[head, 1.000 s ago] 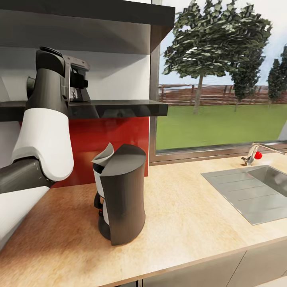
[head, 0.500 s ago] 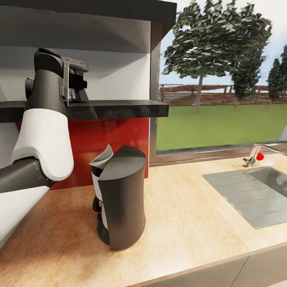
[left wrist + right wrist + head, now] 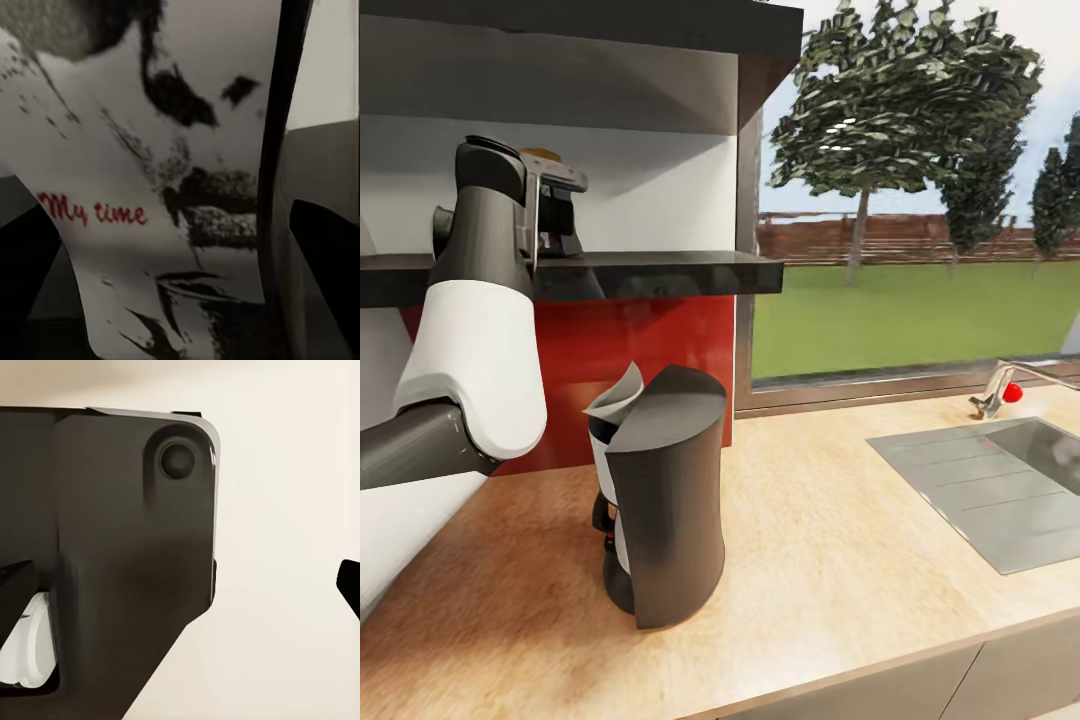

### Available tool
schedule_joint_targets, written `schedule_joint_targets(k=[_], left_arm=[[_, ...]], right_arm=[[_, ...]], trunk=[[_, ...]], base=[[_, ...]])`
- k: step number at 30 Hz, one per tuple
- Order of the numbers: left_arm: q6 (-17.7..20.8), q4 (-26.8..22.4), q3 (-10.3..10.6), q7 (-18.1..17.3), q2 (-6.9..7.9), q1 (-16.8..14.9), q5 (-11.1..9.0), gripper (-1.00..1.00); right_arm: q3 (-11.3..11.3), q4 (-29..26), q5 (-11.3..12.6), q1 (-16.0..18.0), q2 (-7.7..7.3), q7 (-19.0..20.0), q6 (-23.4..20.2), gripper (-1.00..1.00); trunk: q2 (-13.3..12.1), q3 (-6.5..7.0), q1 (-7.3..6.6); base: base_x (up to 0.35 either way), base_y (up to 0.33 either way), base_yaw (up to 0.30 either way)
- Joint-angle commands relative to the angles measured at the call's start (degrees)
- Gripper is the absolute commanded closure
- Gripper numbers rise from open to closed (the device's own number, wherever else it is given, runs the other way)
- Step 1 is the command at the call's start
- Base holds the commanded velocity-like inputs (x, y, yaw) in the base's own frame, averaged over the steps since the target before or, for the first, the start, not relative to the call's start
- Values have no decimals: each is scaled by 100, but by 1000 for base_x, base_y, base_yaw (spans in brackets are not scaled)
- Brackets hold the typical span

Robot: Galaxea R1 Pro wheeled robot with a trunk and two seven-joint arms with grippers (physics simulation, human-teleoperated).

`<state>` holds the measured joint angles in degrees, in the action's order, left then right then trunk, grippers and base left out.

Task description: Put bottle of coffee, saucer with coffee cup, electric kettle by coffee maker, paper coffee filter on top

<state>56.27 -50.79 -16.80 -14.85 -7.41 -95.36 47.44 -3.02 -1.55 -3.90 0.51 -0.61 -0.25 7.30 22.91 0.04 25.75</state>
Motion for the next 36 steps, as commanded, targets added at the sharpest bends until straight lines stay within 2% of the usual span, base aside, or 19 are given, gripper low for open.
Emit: schedule_joint_targets(k=[1, 27, 36], left_arm=[[4, 1, -25, -60, -4, -1, 100, 100], [7, -118, -48, -57, -21, -1, 93, 100], [14, -321, -4, -64, -41, -1, 90, 100]], right_arm=[[-32, 6, -41, 2, 0, -2, 19, -100], [-32, 6, -41, 2, 8, -2, 17, -100], [-32, 6, -41, 2, 14, -2, 17, -100]], trunk=[[1, -4, 3], [1, -4, 3], [1, -4, 3]], base=[[0, 0, 0], [0, -1, 0], [-88, -204, 0]])
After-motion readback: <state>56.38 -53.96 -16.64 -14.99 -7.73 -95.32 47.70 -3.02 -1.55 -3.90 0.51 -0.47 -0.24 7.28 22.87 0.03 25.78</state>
